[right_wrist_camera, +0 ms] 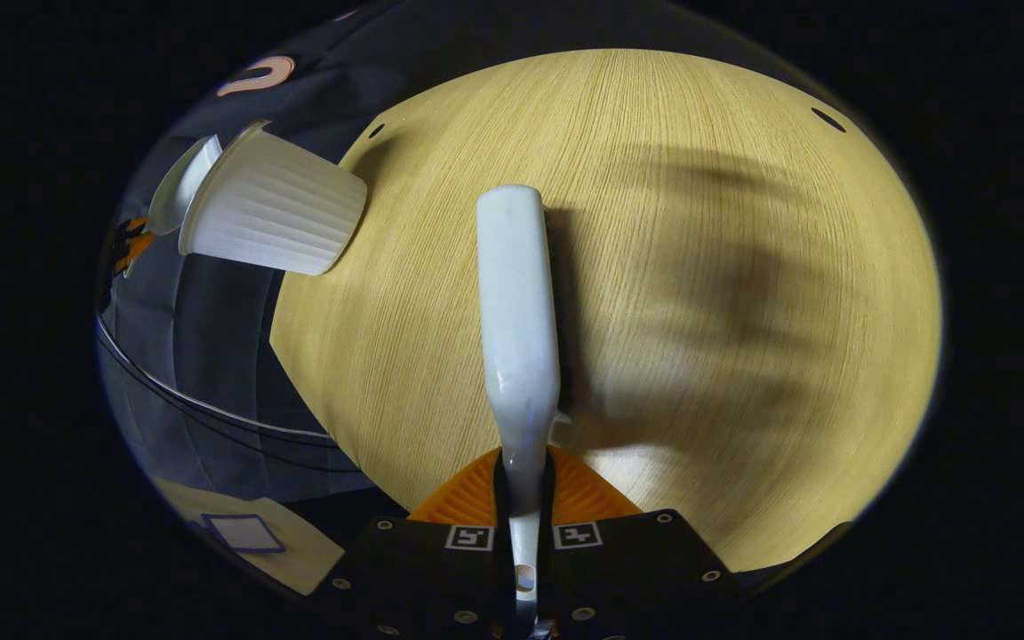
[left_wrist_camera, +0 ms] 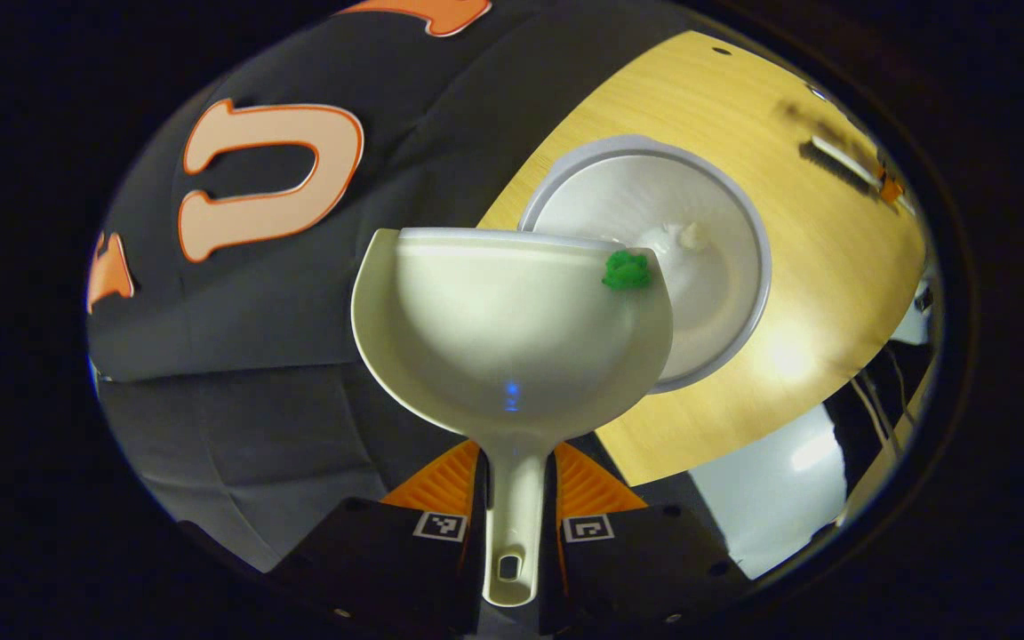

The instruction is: Pick up the small broom and dustpan from the desktop, sweep the trash into the dustpan with the broom, and then empty the trash into the garbage bin.

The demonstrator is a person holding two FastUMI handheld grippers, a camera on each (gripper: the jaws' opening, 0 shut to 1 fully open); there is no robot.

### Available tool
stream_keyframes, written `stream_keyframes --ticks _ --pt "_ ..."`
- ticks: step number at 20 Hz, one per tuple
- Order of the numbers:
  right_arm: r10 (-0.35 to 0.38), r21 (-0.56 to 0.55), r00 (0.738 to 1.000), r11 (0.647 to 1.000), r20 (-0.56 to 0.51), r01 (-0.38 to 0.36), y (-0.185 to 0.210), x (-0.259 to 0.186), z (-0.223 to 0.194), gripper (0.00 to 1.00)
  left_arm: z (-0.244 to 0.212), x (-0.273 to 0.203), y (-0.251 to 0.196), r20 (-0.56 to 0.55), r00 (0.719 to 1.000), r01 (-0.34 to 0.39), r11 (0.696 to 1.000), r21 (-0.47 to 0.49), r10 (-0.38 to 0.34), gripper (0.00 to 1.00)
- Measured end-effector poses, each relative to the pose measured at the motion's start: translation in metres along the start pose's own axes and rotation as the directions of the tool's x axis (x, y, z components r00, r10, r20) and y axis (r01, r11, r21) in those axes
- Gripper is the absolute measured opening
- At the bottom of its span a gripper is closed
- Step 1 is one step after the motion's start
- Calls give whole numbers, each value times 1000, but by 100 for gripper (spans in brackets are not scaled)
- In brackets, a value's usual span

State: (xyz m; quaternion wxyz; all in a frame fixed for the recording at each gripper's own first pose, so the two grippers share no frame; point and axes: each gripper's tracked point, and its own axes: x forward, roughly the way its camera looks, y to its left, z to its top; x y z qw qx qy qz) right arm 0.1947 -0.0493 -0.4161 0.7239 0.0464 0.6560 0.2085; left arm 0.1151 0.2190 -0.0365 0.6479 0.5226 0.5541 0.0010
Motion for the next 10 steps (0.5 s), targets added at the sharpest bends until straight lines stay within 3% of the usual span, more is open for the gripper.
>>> stream_keyframes --ticks 6,8,10 --pt "-4 14 1000 1000 4 4 1 0 0 10 -3 8 -7 4 1000 18 1000 13 -18 25" --pt "-5 23 1000 1000 13 5 2 0 0 10 2 4 -18 35 996 81 994 -70 -79 25" --pt "-1 33 1000 999 18 1 2 0 -2 10 9 -2 -37 102 981 183 961 -207 -165 25"
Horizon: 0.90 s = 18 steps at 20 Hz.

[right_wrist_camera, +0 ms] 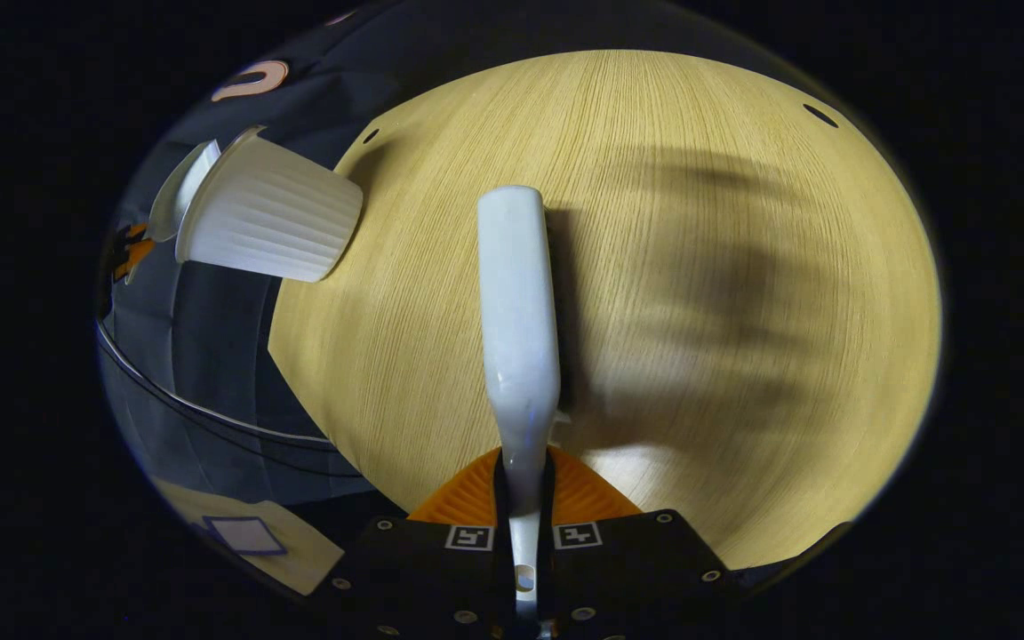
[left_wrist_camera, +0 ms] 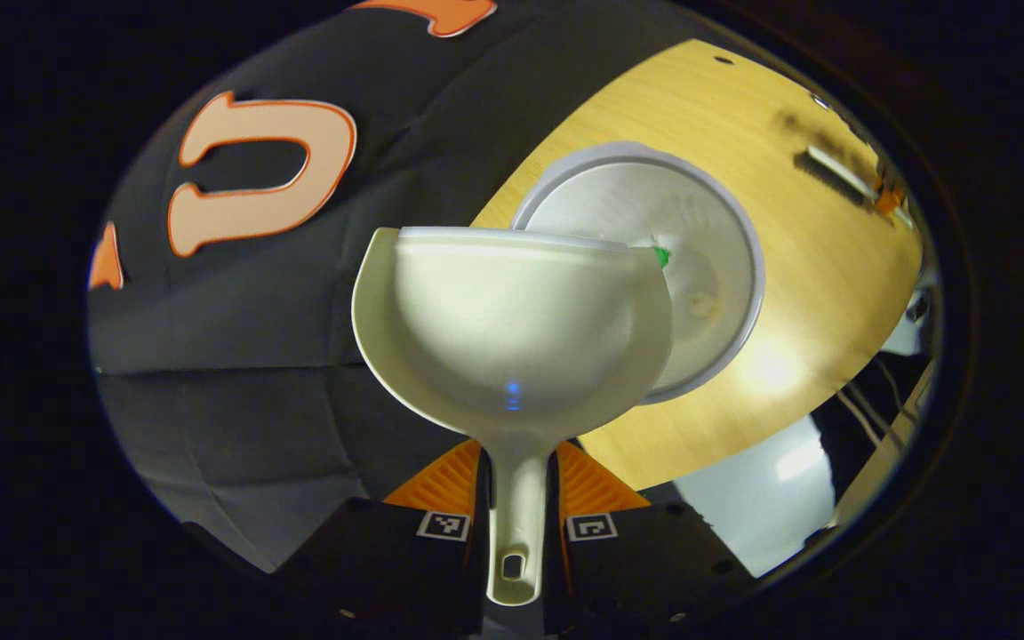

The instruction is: Pick up the small broom and dustpan from the desktop, sweep the trash into the dustpan with the broom, and then empty the trash into the garbage bin.

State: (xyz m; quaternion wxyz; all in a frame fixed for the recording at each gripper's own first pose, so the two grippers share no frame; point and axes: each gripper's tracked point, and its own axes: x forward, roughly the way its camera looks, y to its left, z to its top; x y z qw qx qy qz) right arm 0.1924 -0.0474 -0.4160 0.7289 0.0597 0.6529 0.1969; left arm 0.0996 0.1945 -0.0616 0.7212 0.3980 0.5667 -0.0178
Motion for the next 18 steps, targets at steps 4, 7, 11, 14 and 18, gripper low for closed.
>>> stream_keyframes --ticks 4,7,11,14,18 --pt "-4 15 1000 1000 11 3 0 2 -2 10 37 -17 -44 213 968 184 946 -265 -129 25" --pt "-13 22 999 1000 30 13 1 2 -2 10 66 -31 -63 360 922 266 906 -329 -141 25" --pt "-42 33 996 999 75 39 -4 3 6 10 106 -57 -104 486 842 410 862 -299 -233 25" --pt "-110 47 988 993 105 105 -14 8 8 9 130 -84 -148 556 768 505 834 -223 -317 25" --pt "-185 100 972 980 145 171 -13 17 12 10 149 -84 -205 562 704 626 754 -200 -435 25"
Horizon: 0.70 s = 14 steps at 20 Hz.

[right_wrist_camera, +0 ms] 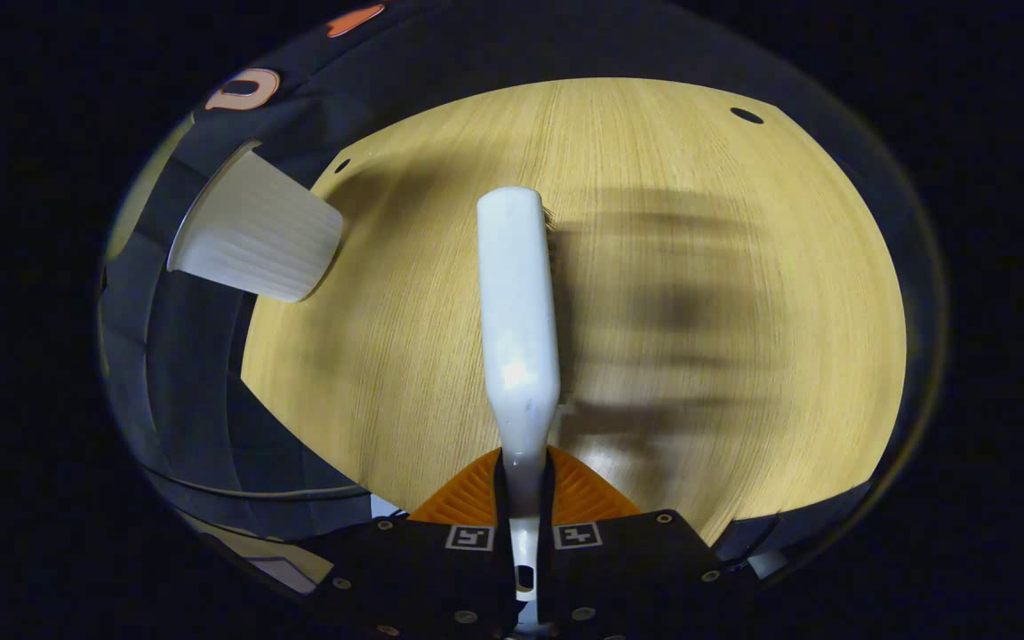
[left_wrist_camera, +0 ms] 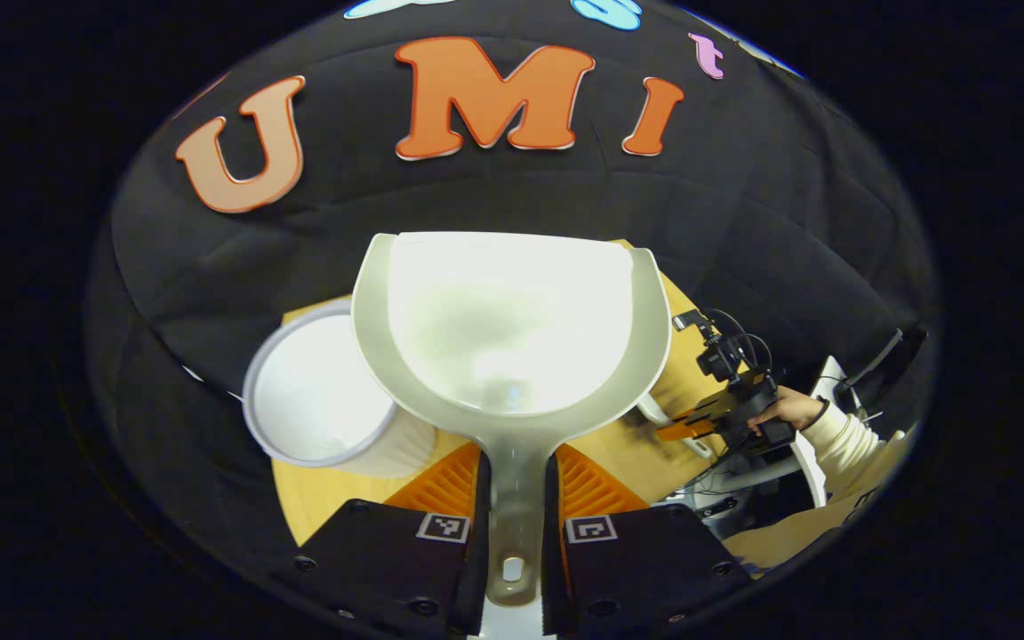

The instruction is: Pick up the small broom and dustpan from the desktop, sweep the trash into the dustpan with the broom, and then empty the trash into the garbage bin.

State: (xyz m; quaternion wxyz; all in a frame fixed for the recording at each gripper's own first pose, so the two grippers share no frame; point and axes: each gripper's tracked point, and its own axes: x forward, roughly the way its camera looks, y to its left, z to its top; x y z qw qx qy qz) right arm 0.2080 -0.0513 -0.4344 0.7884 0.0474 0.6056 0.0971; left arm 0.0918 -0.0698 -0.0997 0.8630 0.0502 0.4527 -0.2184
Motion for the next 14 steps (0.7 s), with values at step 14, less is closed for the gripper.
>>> stream_keyframes --ticks 14 --pt "-110 54 994 992 -21 111 1 3 -5 9 -148 192 -30 -310 942 -199 959 -203 130 25"
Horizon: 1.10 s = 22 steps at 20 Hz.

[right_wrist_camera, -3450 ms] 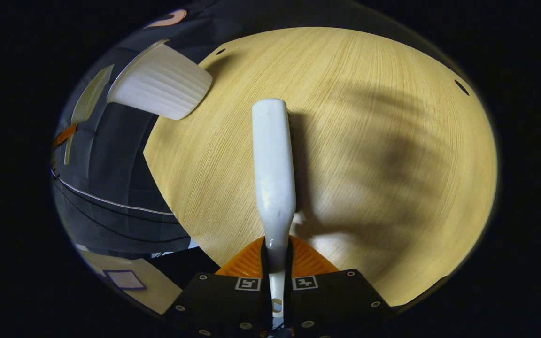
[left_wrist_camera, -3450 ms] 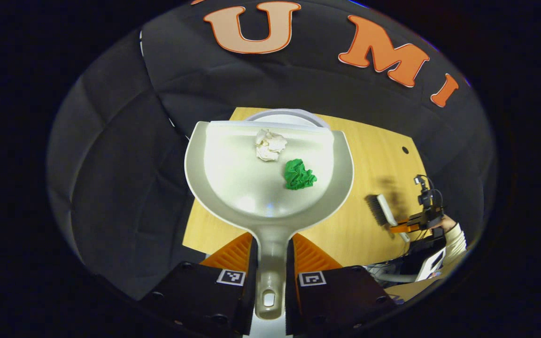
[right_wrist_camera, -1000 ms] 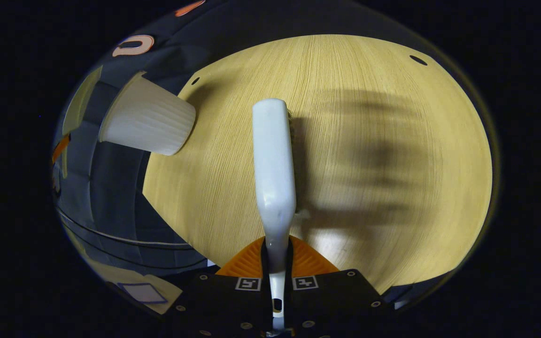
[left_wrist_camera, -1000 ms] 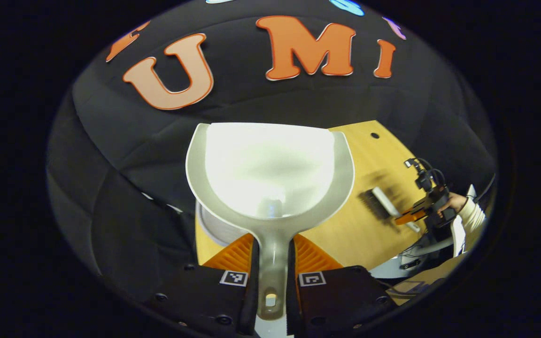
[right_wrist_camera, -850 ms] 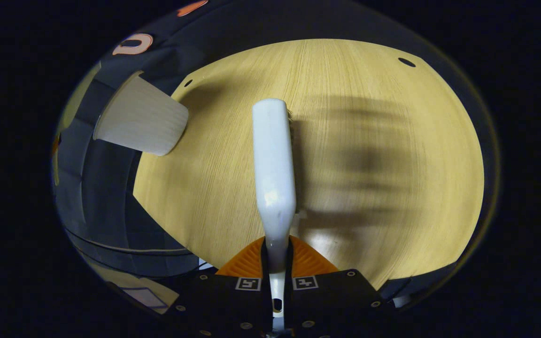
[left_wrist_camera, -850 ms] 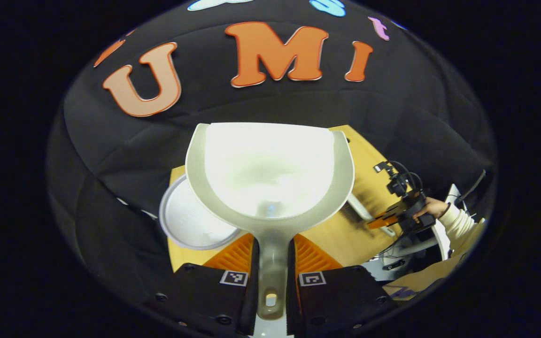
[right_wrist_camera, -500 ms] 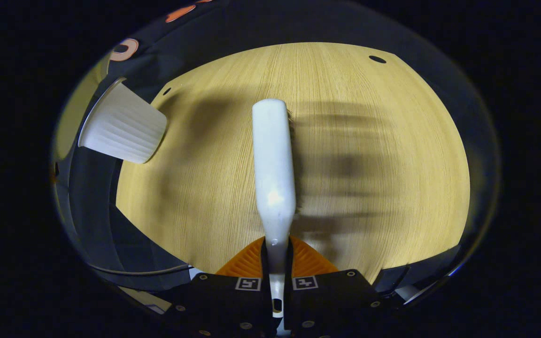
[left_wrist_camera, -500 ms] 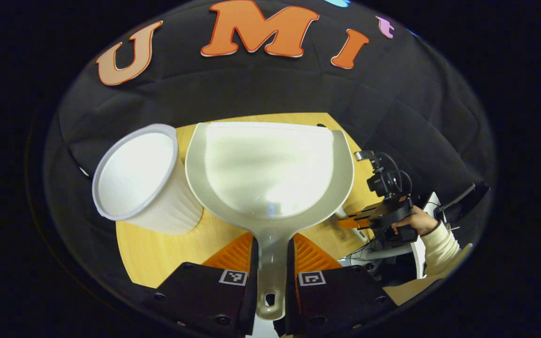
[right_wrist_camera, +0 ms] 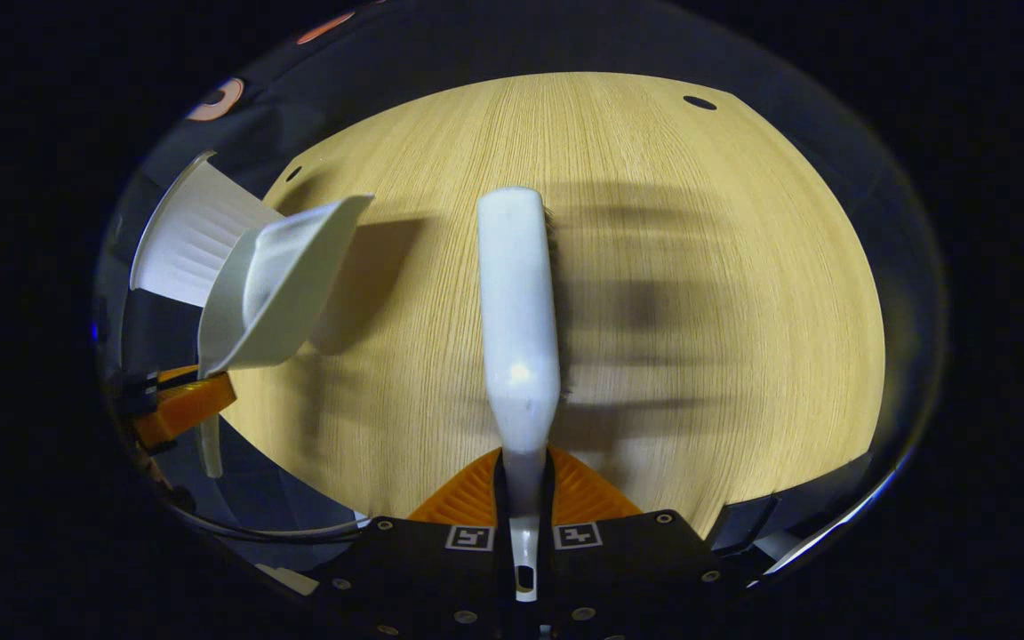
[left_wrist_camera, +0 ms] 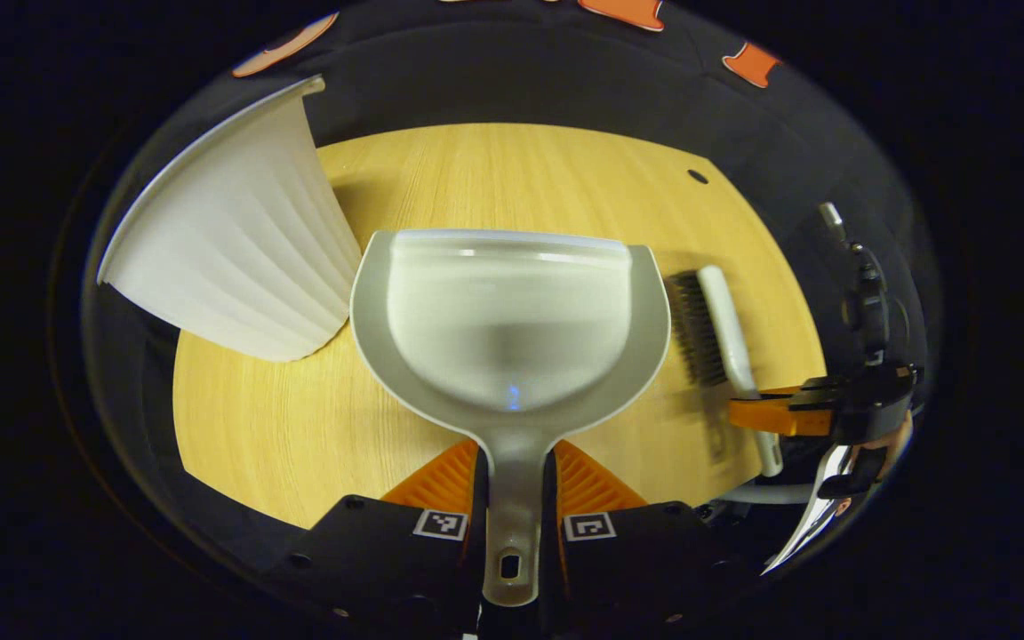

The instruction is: Pick up the small broom and dustpan from the desktop, sweep the trash into the dustpan with the broom, and then empty the trash into the garbage bin.

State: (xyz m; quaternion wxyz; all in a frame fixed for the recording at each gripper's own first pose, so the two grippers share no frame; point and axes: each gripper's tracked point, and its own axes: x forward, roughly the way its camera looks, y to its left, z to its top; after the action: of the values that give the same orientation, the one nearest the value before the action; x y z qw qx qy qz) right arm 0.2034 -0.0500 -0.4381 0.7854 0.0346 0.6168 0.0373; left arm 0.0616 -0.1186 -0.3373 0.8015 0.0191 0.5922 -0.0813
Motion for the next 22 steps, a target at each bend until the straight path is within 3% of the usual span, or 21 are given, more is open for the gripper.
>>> stream_keyframes --ticks 7,14,15,16,22 --pt "-15 -12 999 1000 -32 15 6 11 -1 10 -26 18 -32 -53 998 -20 1000 -17 19 25" --pt "-22 -12 999 1000 -30 22 12 18 3 10 -43 11 -93 -81 997 -5 999 -38 2 25" --pt "-24 -10 999 1000 -29 24 12 18 3 10 -36 28 -61 -81 997 -4 999 -35 1 26" --pt "-23 -7 999 1000 -29 23 13 18 3 11 -43 15 -81 -84 996 -5 1000 -28 3 27" --pt "-10 -11 1000 1000 3 10 17 21 8 23 -44 10 -83 -81 997 1 1000 -26 -3 34"
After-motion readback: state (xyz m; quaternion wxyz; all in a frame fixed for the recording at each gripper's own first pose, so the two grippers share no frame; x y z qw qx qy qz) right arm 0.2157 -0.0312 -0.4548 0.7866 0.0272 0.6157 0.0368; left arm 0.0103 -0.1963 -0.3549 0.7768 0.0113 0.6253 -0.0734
